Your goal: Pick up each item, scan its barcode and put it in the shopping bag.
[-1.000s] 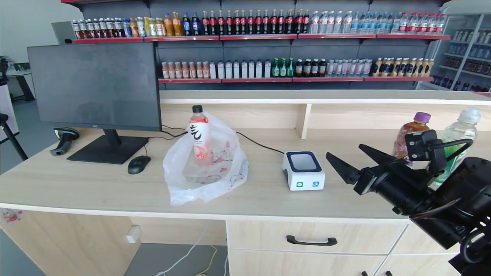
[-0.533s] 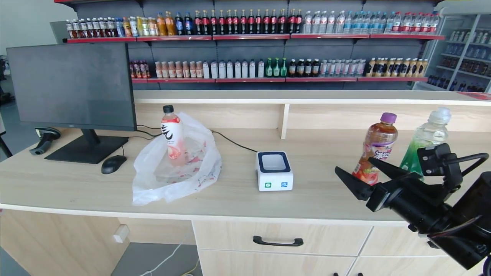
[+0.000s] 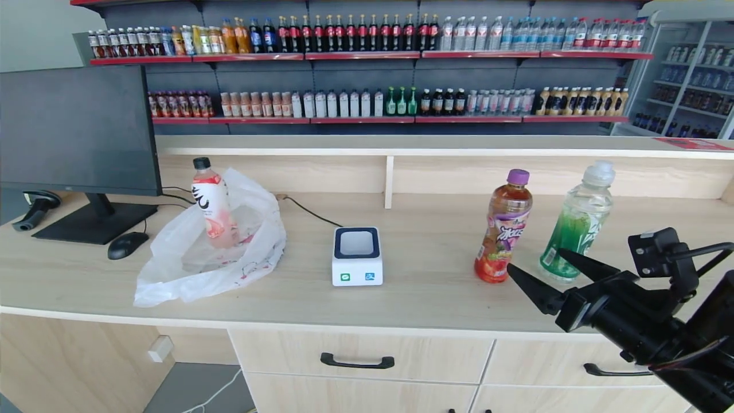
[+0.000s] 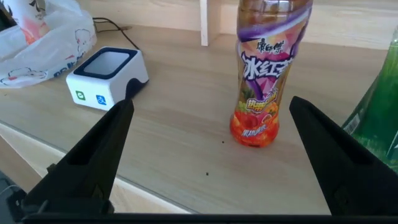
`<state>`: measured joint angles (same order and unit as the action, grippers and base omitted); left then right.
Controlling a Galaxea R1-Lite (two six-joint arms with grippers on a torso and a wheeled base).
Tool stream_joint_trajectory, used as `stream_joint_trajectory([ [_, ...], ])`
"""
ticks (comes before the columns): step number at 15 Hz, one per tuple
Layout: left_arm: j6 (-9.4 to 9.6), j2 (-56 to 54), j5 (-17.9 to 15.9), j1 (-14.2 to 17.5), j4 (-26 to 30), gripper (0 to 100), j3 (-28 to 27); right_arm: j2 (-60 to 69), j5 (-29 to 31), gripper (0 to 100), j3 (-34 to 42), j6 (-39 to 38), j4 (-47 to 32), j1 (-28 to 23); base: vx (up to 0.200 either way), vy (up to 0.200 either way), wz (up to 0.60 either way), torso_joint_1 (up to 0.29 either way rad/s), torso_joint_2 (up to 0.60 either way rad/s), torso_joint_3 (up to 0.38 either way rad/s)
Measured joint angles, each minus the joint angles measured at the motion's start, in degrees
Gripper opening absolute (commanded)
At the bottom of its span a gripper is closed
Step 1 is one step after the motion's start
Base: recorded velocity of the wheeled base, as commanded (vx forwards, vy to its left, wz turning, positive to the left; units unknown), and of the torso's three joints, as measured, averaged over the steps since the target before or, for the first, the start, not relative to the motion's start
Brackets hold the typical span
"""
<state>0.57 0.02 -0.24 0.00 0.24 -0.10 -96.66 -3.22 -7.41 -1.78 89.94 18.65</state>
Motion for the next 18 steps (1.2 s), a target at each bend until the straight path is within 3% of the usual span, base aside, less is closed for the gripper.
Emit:
stream_joint_trajectory([
  [6,0.02,0.0,0.0,0.0,0.0,100,0.0,-0.2,-0.1,100,3.4,1.2,0.0,0.2,0.0,0.0,0.0,0.0,0.0,0.0],
  [10,0.05,0.0,0.0,0.1,-0.1,100,0.0,-0.7,0.0,100,3.6,1.5,0.0,0.1,0.2,0.15,0.0,-0.005,0.0,0.005],
  [18,-0.06,0.0,0.1,0.0,0.0,100,0.0,-0.8,-0.1,100,4.4,1.8,0.0,-1.2,0.0,0.0,0.0,0.0,0.0,0.0],
])
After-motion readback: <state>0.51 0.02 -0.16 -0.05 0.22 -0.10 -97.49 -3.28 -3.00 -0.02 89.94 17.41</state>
